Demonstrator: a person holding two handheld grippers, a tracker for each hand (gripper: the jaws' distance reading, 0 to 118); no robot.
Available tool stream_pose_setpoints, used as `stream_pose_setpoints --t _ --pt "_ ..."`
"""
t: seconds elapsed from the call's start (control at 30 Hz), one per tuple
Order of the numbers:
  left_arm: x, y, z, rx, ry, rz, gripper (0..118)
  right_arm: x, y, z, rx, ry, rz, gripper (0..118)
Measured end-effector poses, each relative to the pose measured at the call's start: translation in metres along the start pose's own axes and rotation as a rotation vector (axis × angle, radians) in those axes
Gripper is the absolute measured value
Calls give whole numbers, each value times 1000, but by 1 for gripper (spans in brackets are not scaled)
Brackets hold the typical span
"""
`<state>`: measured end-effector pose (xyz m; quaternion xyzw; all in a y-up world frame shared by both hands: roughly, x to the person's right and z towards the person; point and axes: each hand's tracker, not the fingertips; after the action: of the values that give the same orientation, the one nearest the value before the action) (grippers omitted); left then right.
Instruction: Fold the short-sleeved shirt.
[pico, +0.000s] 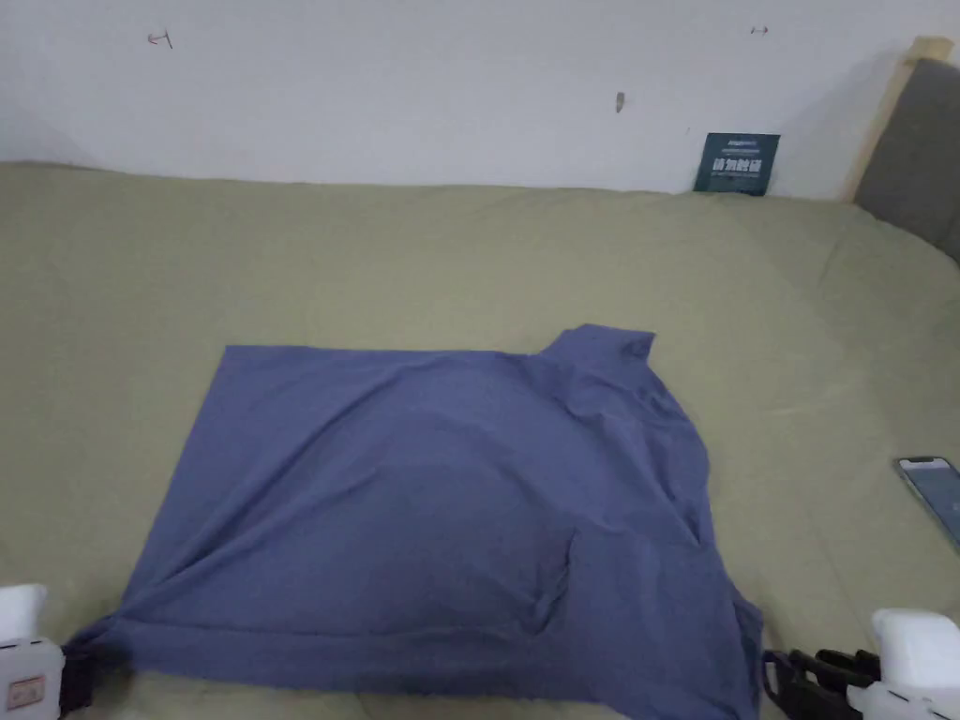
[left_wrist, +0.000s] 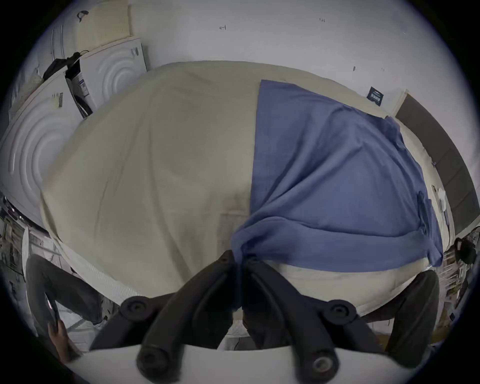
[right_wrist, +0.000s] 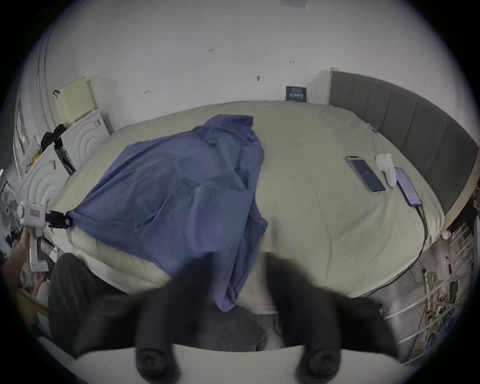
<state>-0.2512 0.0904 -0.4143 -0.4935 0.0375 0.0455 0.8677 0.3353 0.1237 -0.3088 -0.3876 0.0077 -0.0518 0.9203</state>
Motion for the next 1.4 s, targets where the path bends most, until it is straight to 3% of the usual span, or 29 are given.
stream_pose_setpoints --t 0.03,0.07,0.37,0.4,0.47,0.5,0.57,0.9,1.17,1.4 --pt "0 0 1 0 -2 3 3 2 -1 -4 -31 45 -7 78" --pt "0 -1 0 3 0 2 3 3 -2 -9 -64 53 -6 91" --pt "8 0 3 12 20 -16 3 2 -11 -63 -221 48 51 91" --pt "8 0 3 11 19 -14 3 2 -10 -63 -227 55 54 77" --pt "7 0 4 9 23 -15 3 2 -9 -59 -212 35 86 6" --pt "6 1 5 7 20 -15 3 2 -7 -55 -190 24 85 3" --pt "6 2 8 10 16 -18 3 6 -1 -45 -196 73 37 3" --pt "6 64 31 96 -39 -72 3 -1 89 -29 -4 50 72 3" --pt "26 159 -6 104 -54 -115 3 4 188 -107 11 -4 110 3" --pt "43 206 -76 17 -64 -95 3 4 220 -197 -83 -20 124 3"
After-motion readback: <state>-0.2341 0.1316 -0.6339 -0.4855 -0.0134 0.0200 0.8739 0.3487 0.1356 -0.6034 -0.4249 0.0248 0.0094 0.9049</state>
